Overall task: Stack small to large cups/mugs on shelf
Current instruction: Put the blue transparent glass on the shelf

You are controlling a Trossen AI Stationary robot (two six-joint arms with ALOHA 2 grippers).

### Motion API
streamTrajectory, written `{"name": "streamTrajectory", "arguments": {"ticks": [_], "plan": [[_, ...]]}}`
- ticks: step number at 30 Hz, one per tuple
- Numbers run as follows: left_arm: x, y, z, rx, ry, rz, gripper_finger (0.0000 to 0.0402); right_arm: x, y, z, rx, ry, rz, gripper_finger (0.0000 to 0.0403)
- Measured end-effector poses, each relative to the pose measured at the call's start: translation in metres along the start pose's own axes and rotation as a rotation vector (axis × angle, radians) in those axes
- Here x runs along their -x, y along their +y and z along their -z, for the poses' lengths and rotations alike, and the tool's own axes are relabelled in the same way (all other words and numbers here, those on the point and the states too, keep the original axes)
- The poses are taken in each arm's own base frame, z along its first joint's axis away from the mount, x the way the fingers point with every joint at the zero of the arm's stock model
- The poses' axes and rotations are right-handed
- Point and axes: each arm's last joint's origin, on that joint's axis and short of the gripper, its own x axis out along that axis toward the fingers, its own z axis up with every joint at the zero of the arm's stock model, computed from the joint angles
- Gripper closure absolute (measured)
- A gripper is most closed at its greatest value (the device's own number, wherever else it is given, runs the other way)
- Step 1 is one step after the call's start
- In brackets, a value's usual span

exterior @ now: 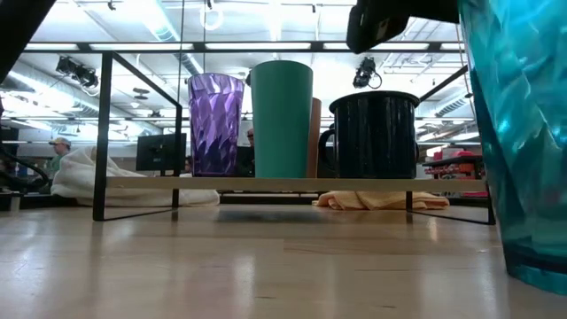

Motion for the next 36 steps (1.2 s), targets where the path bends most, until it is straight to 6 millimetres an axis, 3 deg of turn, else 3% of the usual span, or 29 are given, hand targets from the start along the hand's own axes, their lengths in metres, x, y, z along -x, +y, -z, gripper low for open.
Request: {"name": "streamTrajectory", "arguments": {"ticks": [3, 7, 8, 18, 26, 32, 36], "plan": [[0.0, 0.0, 0.0, -0.051, -0.002, -0.006, 0.0272, 0.0, 0.0, 0.0, 0.0, 0.0, 0.0, 0.025], [0.0, 0.0, 0.001, -0.106, 0.013, 0.009, 0.0373, 0.0, 0.0, 0.0, 0.005, 0.0, 0.0, 0.025], [0.0, 0.0, 0.001, -0.107, 0.017, 0.019, 0.0382, 0.0, 0.0, 0.0, 0.005, 0.0, 0.0, 0.025], [0.006, 0.004, -0.002, -0.148, 0.016, -0.007, 0.0387, 0.0, 0.0, 0.0, 0.008, -0.008, 0.001, 0.025], [0.069, 0.007, -0.025, -0.223, -0.053, -0.055, 0.0387, 0.0, -0.001, -0.001, 0.009, -0.017, 0.005, 0.025], [0.134, 0.009, -0.034, -0.235, -0.12, -0.069, 0.0387, 0.0, -0.001, -0.001, 0.011, -0.036, 0.005, 0.025], [0.181, 0.008, -0.029, -0.251, -0.133, -0.12, 0.0387, 0.0, -0.001, -0.001, 0.012, -0.046, 0.002, 0.025]]}}
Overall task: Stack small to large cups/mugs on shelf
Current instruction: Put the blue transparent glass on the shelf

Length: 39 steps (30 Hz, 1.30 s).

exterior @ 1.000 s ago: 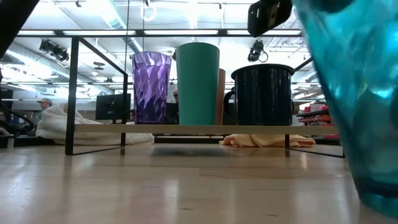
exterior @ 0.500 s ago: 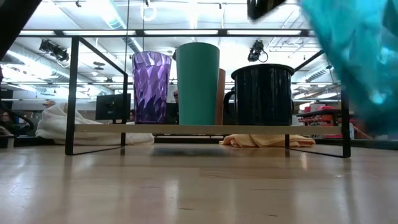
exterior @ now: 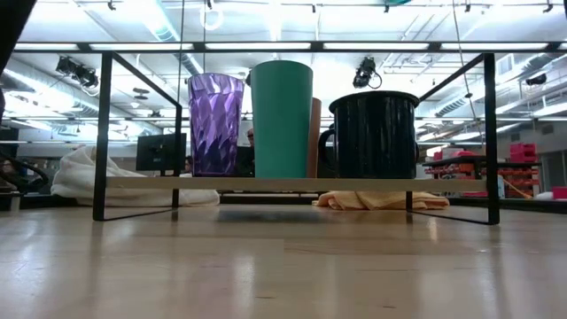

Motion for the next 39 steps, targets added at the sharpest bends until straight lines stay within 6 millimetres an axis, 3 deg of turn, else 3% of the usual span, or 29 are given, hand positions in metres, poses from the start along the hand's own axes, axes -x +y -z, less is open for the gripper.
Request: {"name": "streamTrajectory", "arguments": {"ticks": [8, 15, 22, 30, 39], "plan": [[0.065, 0.019, 0.023, 0.003, 0.153, -0.268, 0.0387, 0.0, 0.0, 0.0, -0.001, -0.008, -0.001, 0.025], [0.094, 0.024, 0.038, 0.045, 0.253, -0.356, 0.0387, 0.0, 0.0, -0.001, -0.006, -0.012, -0.002, 0.025], [0.099, 0.021, 0.04, 0.05, 0.25, -0.33, 0.0387, 0.0, 0.0, -0.001, -0.014, -0.015, -0.006, 0.025], [0.081, 0.023, 0.051, 0.085, 0.345, -0.239, 0.0387, 0.0, 0.001, -0.001, -0.015, -0.014, -0.008, 0.025], [0.091, 0.045, 0.079, 0.157, 0.429, -0.288, 0.0387, 0.0, 0.0, -0.001, -0.013, -0.015, -0.005, 0.025]]}}
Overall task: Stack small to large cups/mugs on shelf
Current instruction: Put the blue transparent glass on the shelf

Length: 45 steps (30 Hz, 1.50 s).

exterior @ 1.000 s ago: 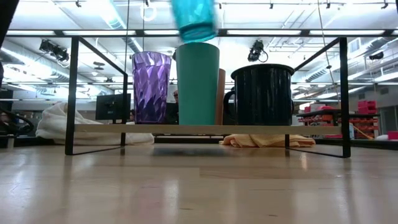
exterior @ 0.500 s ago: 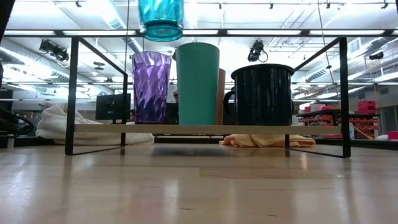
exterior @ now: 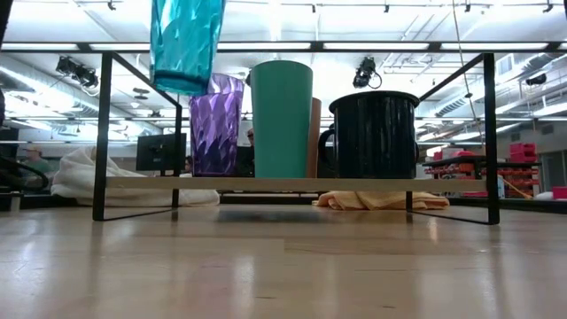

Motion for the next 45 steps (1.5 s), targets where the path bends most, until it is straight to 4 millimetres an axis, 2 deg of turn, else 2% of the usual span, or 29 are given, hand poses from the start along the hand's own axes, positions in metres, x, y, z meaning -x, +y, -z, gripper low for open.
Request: {"name": "streamTrajectory", "arguments": {"ticks": [4, 12, 21, 27, 31, 38, 45], "plan": [[0.001, 0.016, 0.007, 0.047, 0.006, -0.021, 0.0387, 0.0, 0.0, 0.0, 0.008, -0.001, 0.002, 0.025], [-0.009, 0.033, 0.005, 0.135, -0.083, 0.017, 0.0387, 0.0, 0.0, 0.0, 0.001, -0.002, 0.005, 0.025], [-0.035, 0.033, 0.011, 0.148, -0.04, 0.028, 0.0387, 0.0, 0.0, 0.0, -0.007, -0.002, 0.004, 0.025], [-0.039, 0.036, 0.02, 0.23, -0.137, 0.037, 0.0387, 0.0, 0.0, 0.0, -0.008, -0.009, 0.003, 0.025], [-0.034, 0.039, 0.032, 0.288, -0.191, 0.029, 0.0387, 0.0, 0.0, 0.0, -0.008, -0.009, 0.003, 0.025], [-0.036, 0.04, 0.046, 0.326, -0.175, 0.004, 0.0387, 0.0, 0.0, 0.0, -0.008, -0.008, 0.003, 0.025], [-0.052, 0.039, 0.053, 0.34, -0.123, -0.004, 0.0387, 0.0, 0.0, 0.0, -0.014, -0.008, 0.003, 0.025]]}}
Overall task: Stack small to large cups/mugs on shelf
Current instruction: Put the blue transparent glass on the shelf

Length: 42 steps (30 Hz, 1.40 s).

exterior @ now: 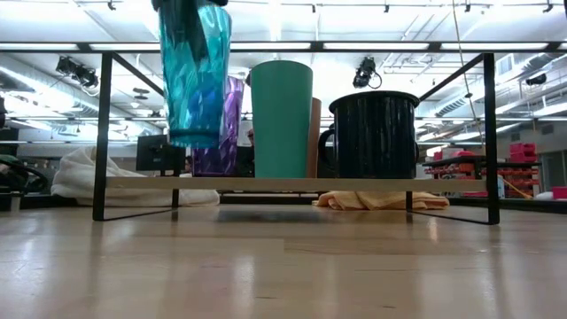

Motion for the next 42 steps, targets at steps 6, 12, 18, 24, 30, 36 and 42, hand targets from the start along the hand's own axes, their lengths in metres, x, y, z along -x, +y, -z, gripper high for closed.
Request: {"name": "streamTrajectory", "arguments": {"ticks": [6, 12, 18, 24, 30, 36, 42], "plan": [[-0.0085, 0.0004, 0.0029, 0.012, 0.01, -0.011, 0.0387, 0.0, 0.0001, 0.0001, -0.001, 0.0, -0.001, 0.025], [-0.0087, 0.0023, 0.0002, 0.04, -0.02, -0.036, 0.0387, 0.0, 0.0001, 0.0, -0.001, 0.0, -0.001, 0.025], [-0.0087, 0.0028, 0.0001, 0.085, -0.024, -0.045, 0.0387, 0.0, 0.0001, 0.0001, -0.001, 0.0, -0.001, 0.025], [-0.0085, 0.0029, 0.0028, 0.134, -0.001, -0.055, 0.0387, 0.0, 0.0001, 0.0001, -0.001, 0.0, -0.001, 0.025], [-0.0081, 0.0017, 0.0062, 0.149, 0.018, -0.079, 0.0387, 0.0, -0.0001, 0.0, -0.001, 0.0, 0.001, 0.025], [-0.0078, -0.0024, 0.0076, 0.159, 0.017, -0.076, 0.0387, 0.0, -0.0001, 0.0001, 0.0, 0.0, 0.0, 0.025], [-0.0126, -0.0065, 0.0075, 0.168, 0.027, -0.089, 0.0387, 0.0, 0.0, 0.0, -0.001, 0.0, 0.0, 0.025]]}}
